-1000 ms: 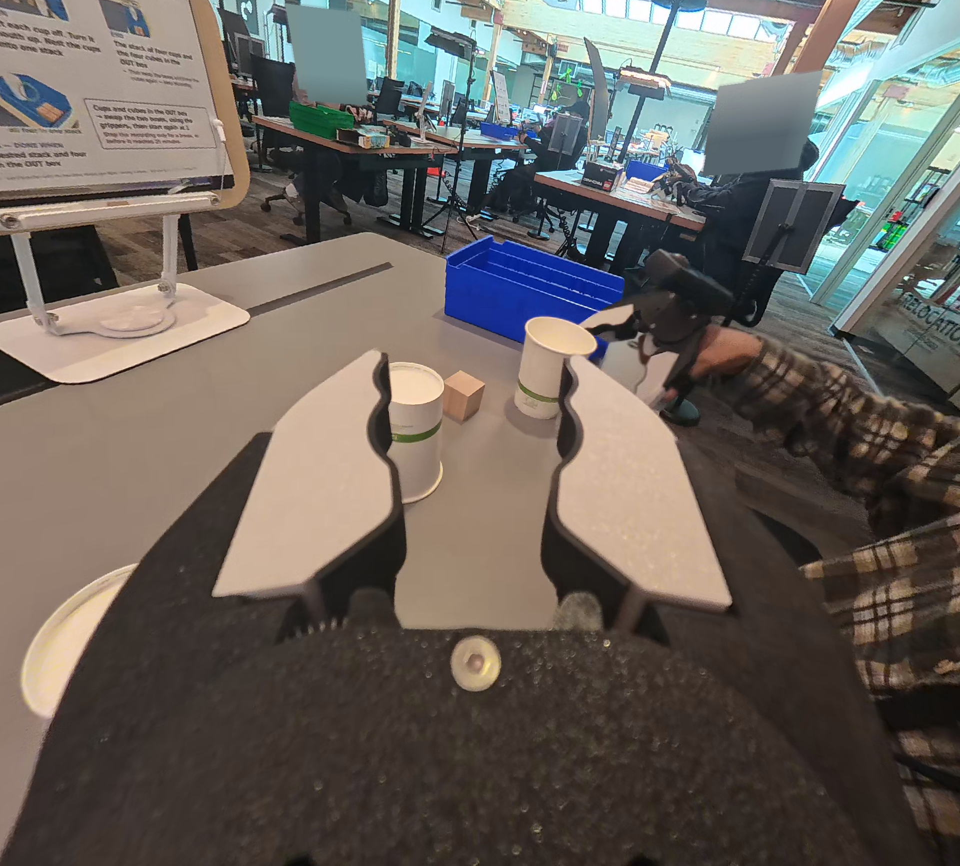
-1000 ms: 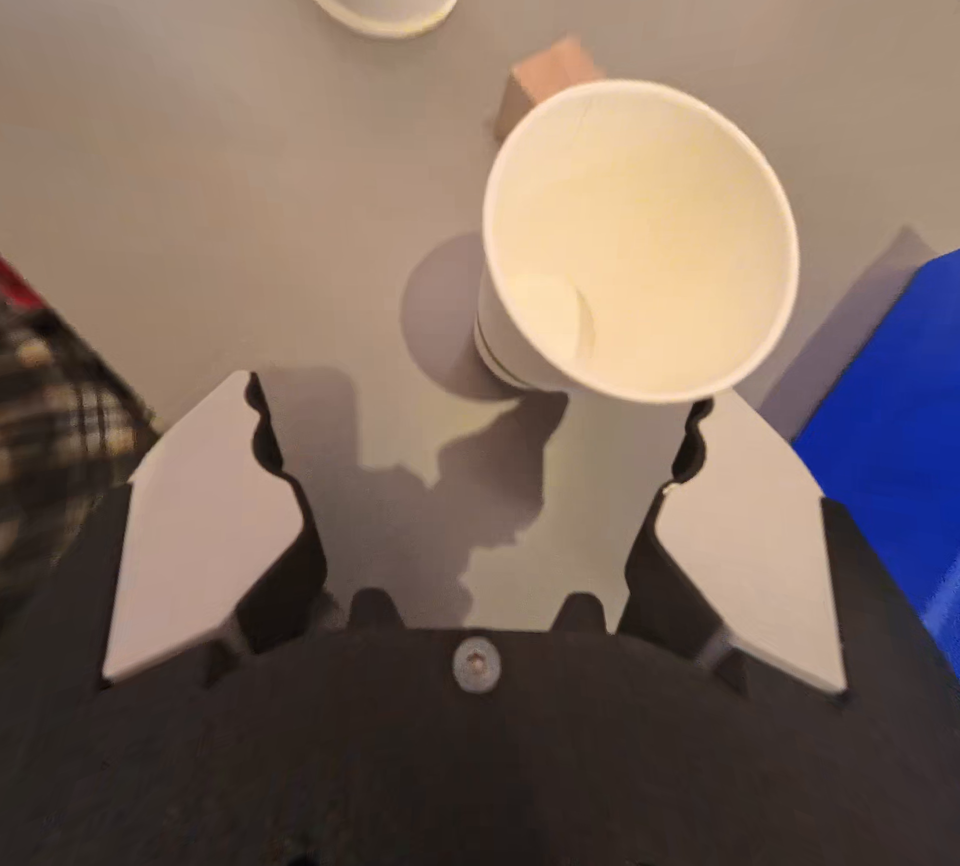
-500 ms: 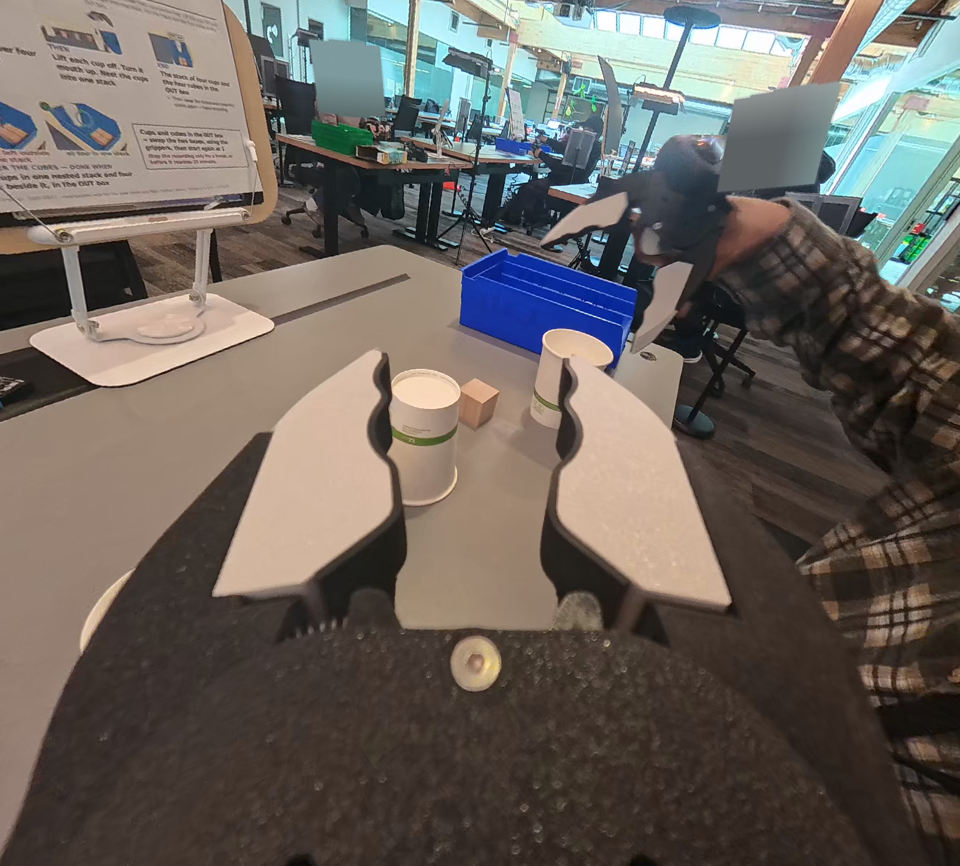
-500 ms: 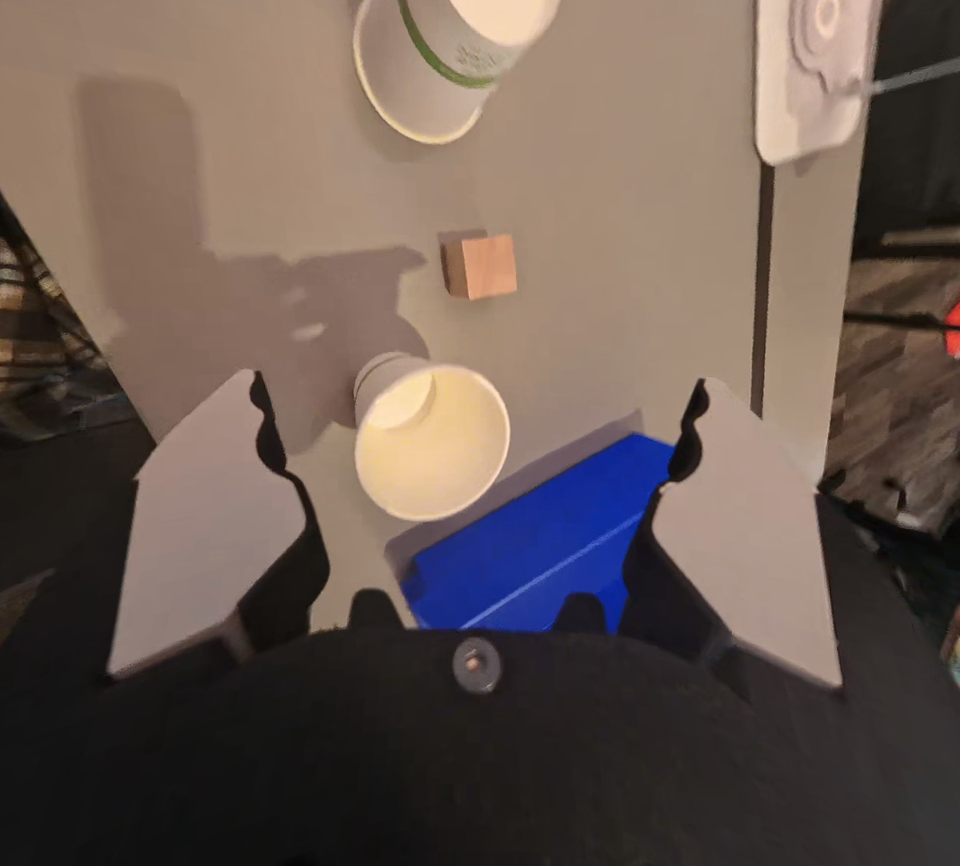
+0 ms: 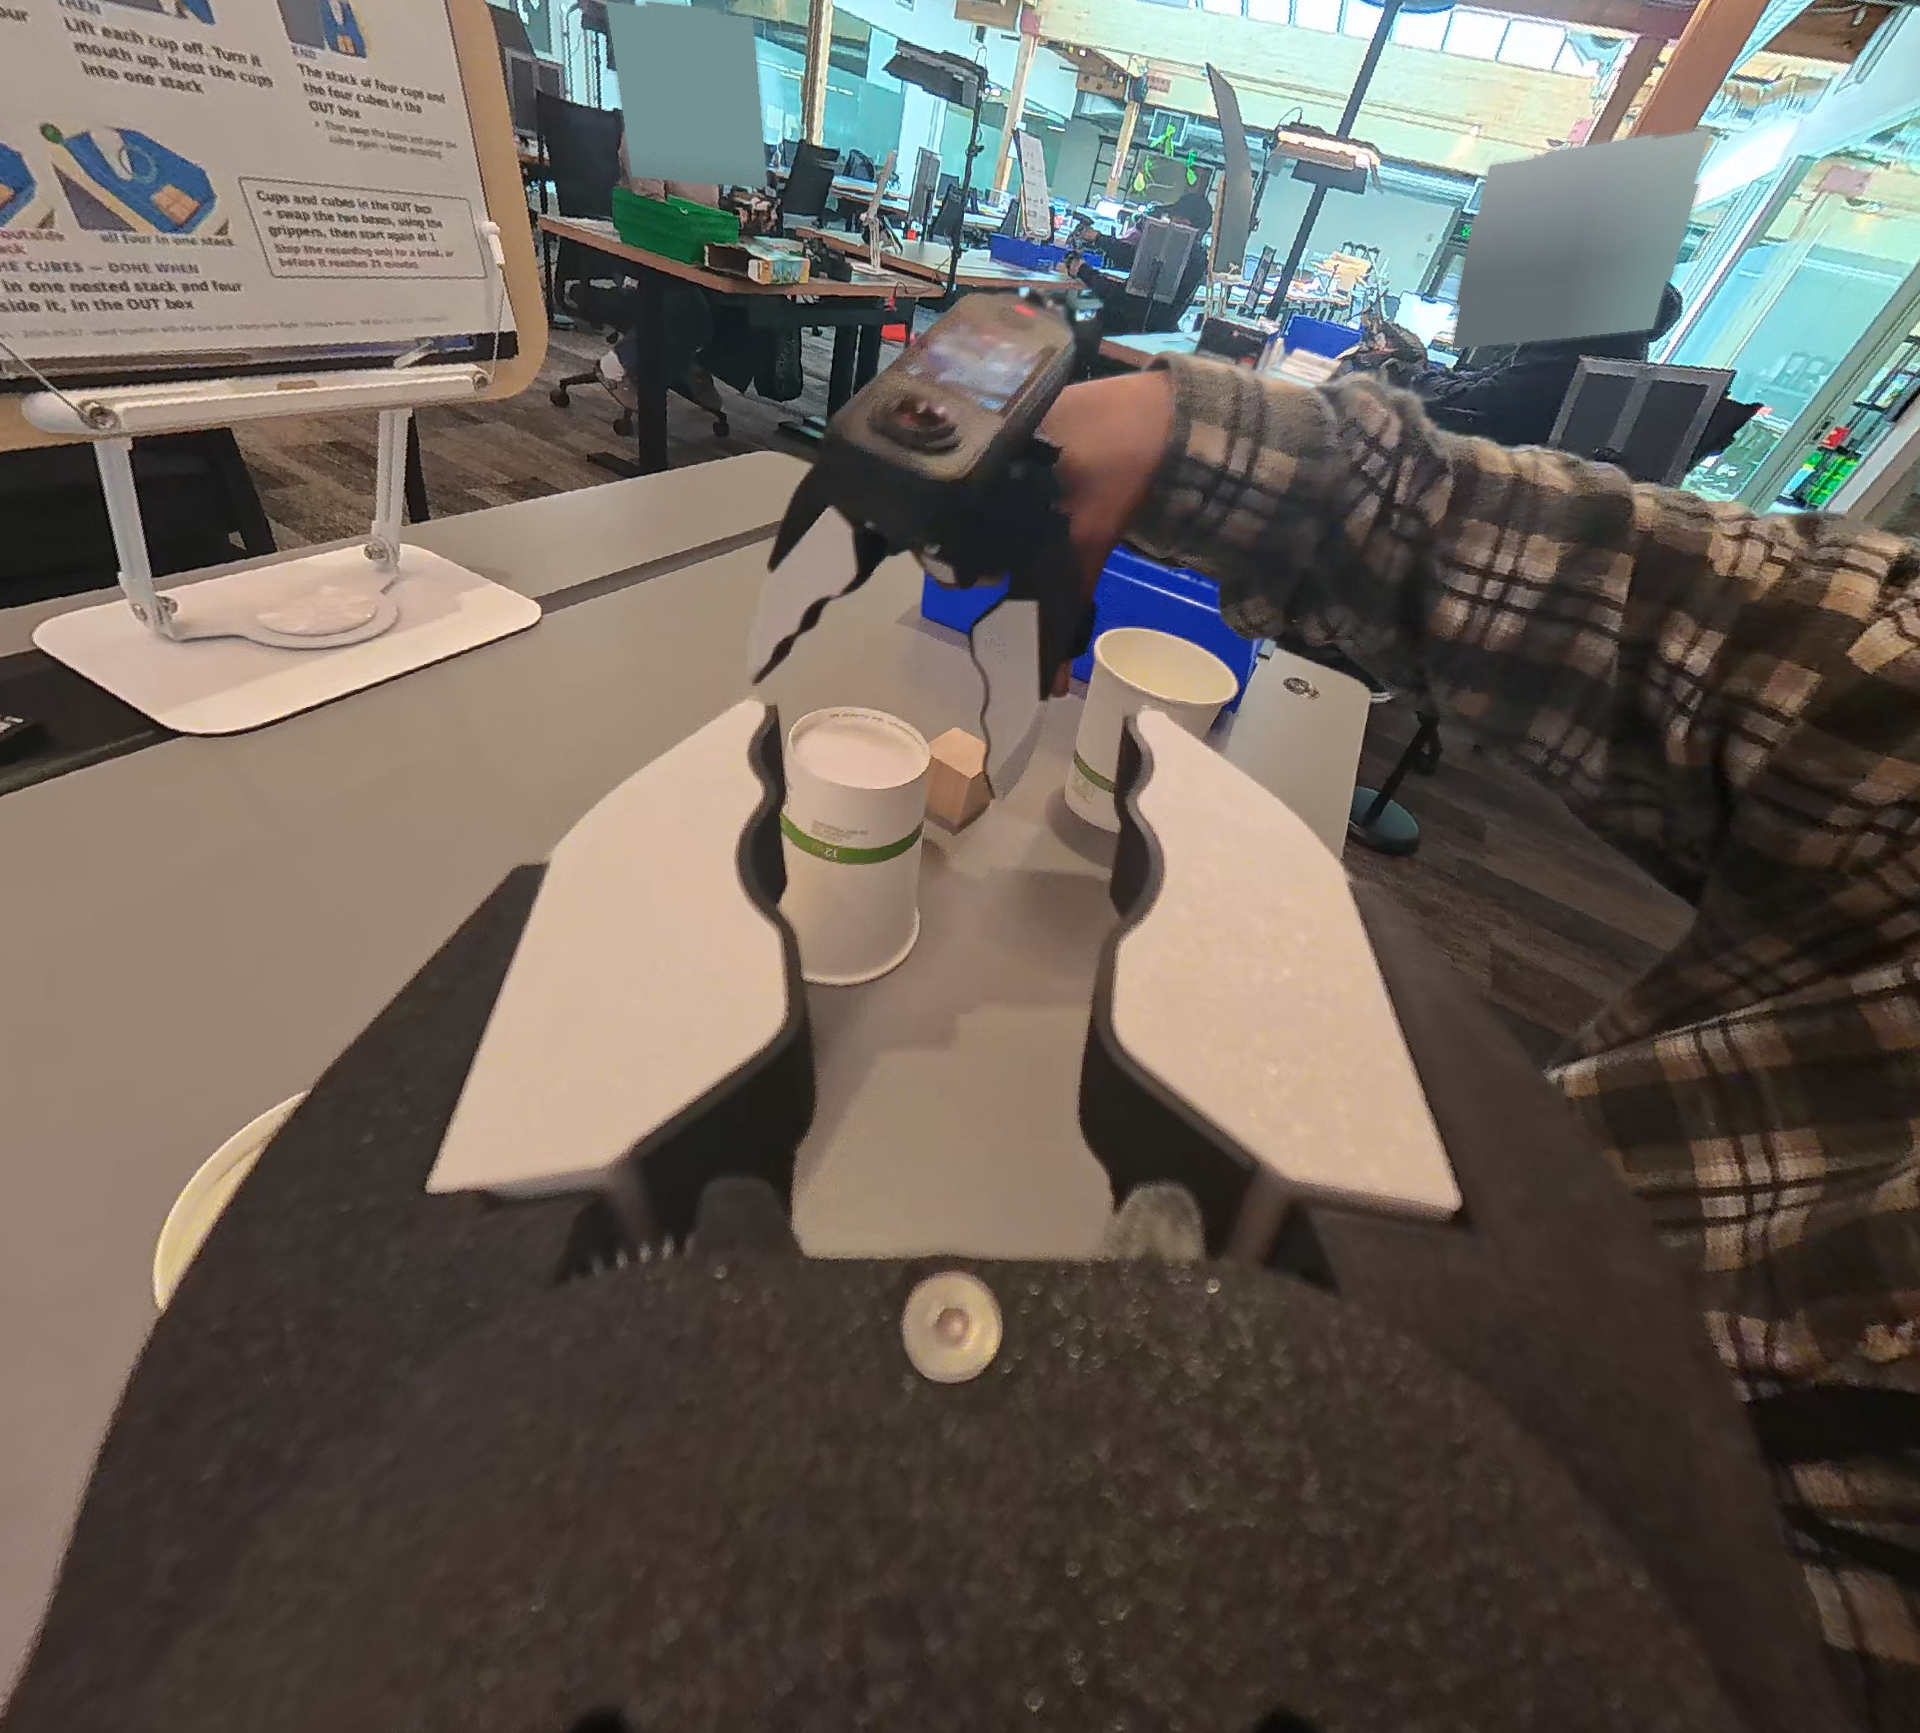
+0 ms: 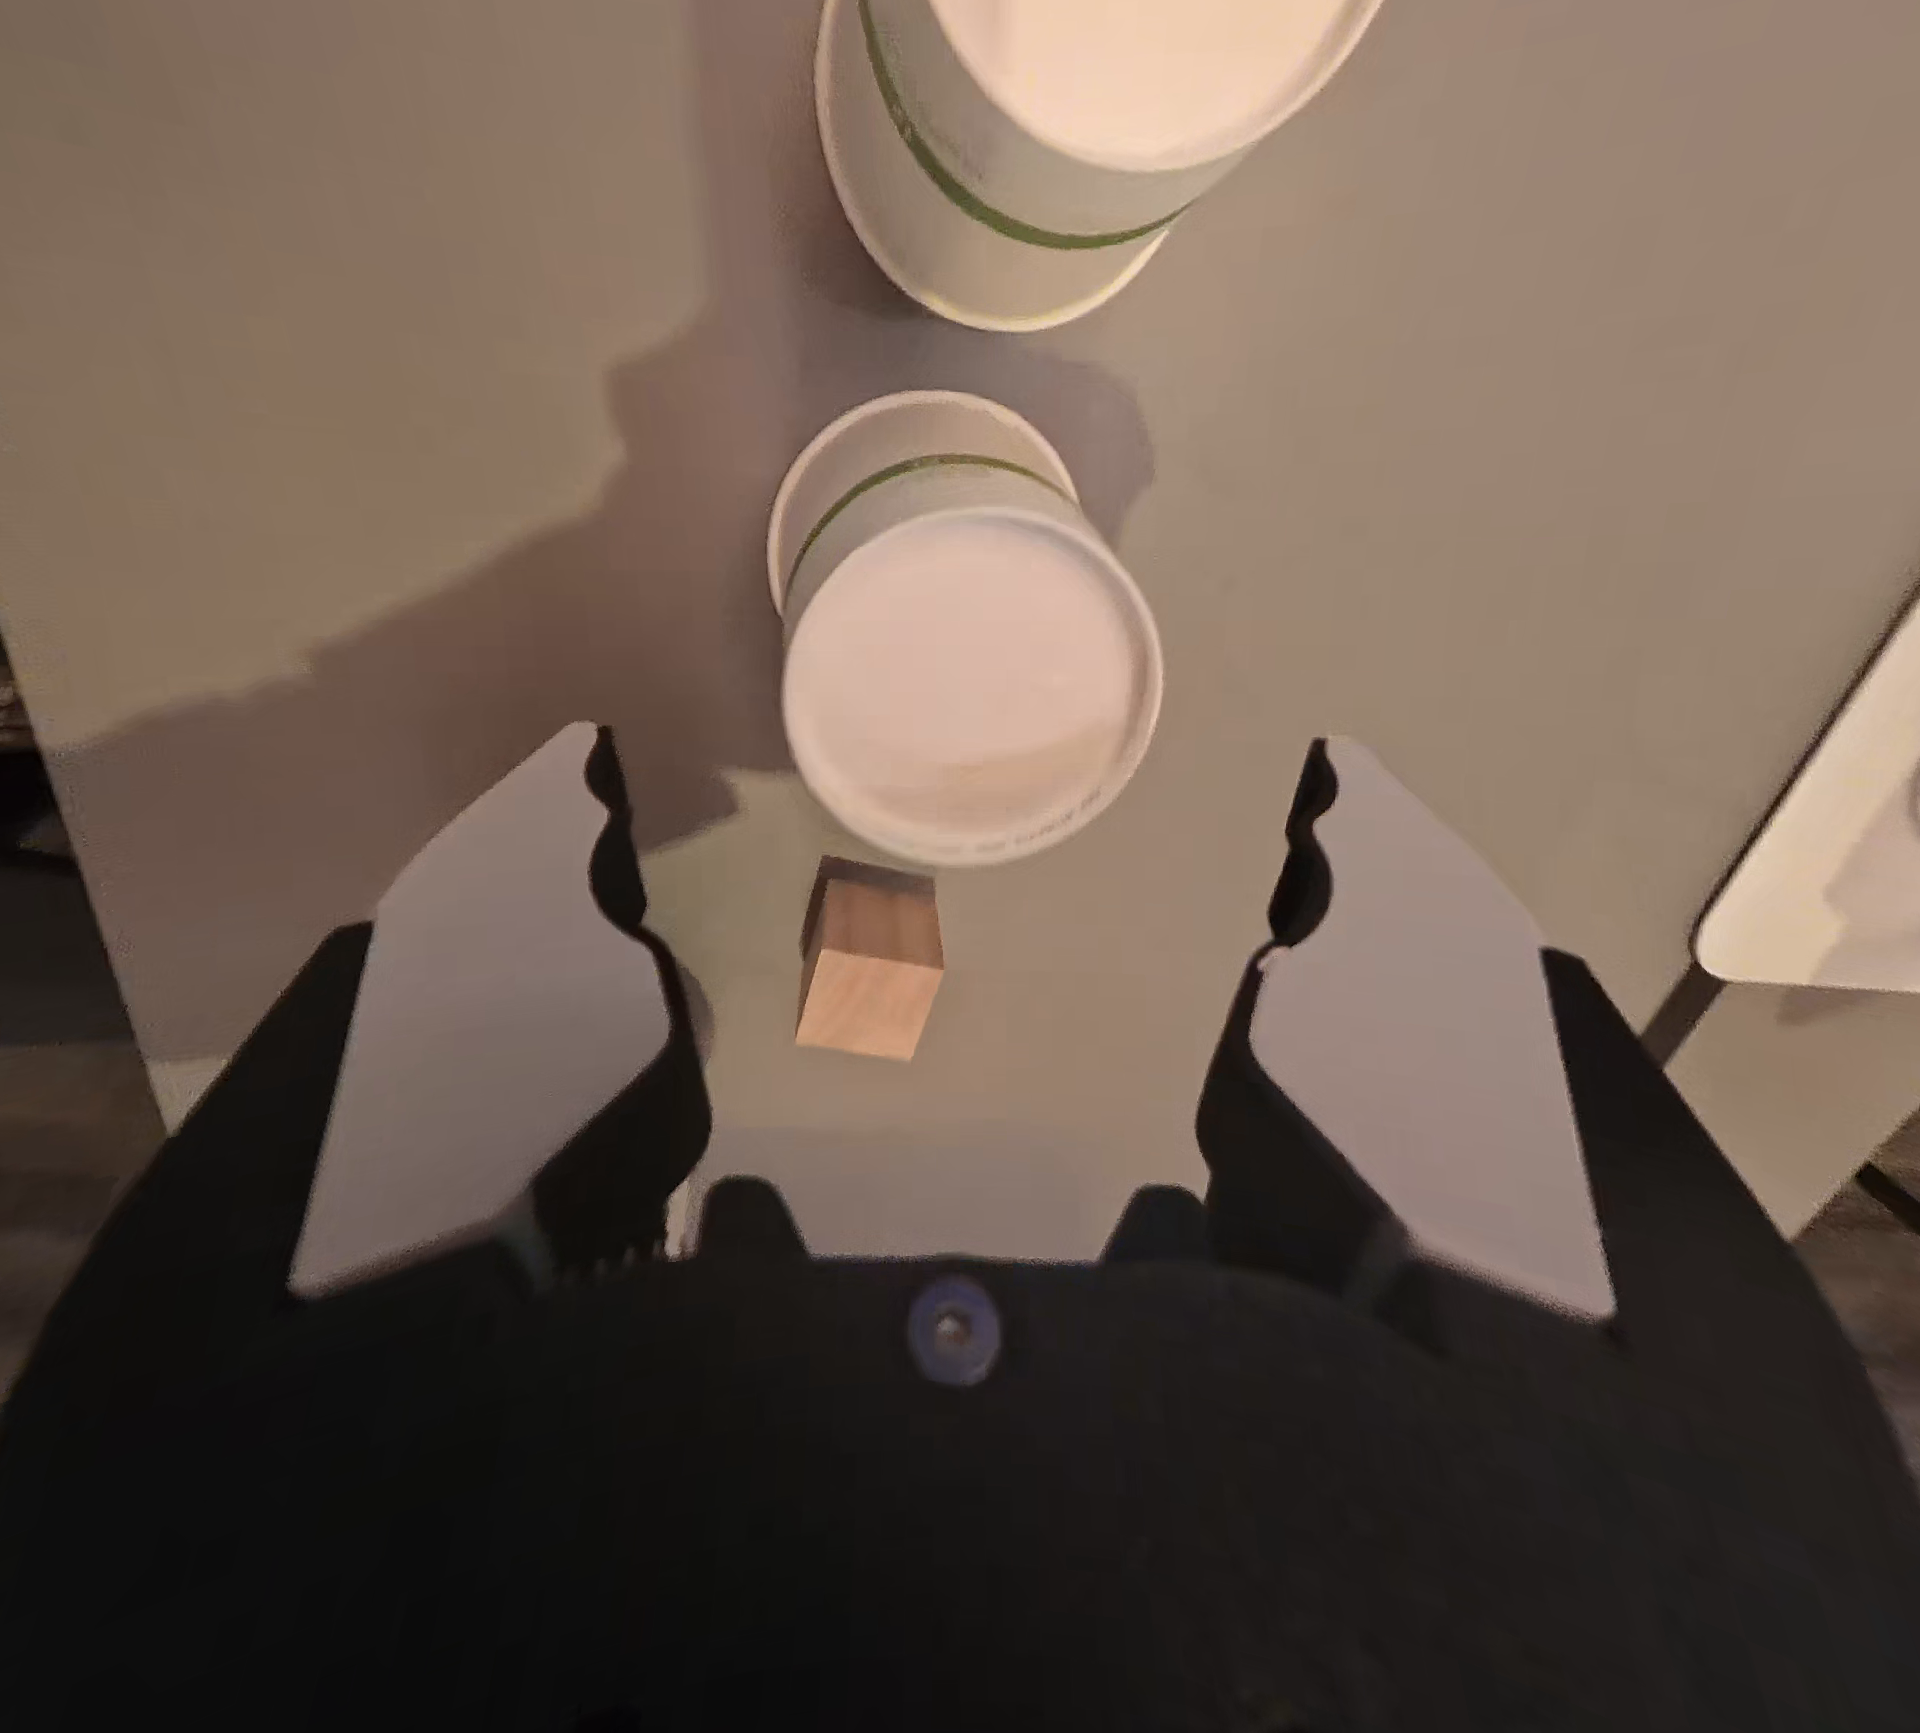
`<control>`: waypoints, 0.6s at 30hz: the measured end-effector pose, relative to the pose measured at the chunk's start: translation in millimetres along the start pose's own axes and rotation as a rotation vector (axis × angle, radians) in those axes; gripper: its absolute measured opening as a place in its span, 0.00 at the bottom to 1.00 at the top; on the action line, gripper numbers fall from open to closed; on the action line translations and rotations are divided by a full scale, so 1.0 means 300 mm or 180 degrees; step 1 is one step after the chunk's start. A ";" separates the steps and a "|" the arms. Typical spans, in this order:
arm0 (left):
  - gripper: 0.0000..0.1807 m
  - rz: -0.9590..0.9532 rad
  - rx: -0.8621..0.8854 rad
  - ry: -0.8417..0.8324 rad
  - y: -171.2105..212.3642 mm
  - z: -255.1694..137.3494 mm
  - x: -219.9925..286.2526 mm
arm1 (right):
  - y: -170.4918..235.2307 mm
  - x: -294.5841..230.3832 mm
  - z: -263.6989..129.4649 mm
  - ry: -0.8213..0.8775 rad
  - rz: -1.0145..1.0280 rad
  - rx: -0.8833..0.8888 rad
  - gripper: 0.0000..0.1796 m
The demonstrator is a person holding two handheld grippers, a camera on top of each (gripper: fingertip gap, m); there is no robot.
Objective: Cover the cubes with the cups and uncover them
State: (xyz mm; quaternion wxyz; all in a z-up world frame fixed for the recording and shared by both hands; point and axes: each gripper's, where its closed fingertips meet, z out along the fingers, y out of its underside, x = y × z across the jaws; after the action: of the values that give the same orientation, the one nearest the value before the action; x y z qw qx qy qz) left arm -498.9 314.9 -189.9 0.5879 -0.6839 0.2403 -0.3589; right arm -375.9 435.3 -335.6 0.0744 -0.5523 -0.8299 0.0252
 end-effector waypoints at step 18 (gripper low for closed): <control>0.34 -0.0214 0.0096 0.0079 0.004 0.009 -0.022 | -0.020 -0.013 -0.107 -0.0140 0.0267 0.0185 0.49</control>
State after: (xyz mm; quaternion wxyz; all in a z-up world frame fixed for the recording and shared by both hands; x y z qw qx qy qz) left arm -500.9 321.4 -192.6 0.5828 -0.6782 0.2190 -0.3904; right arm -375.0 428.1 -303.6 0.0711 -0.5835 -0.8064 0.0645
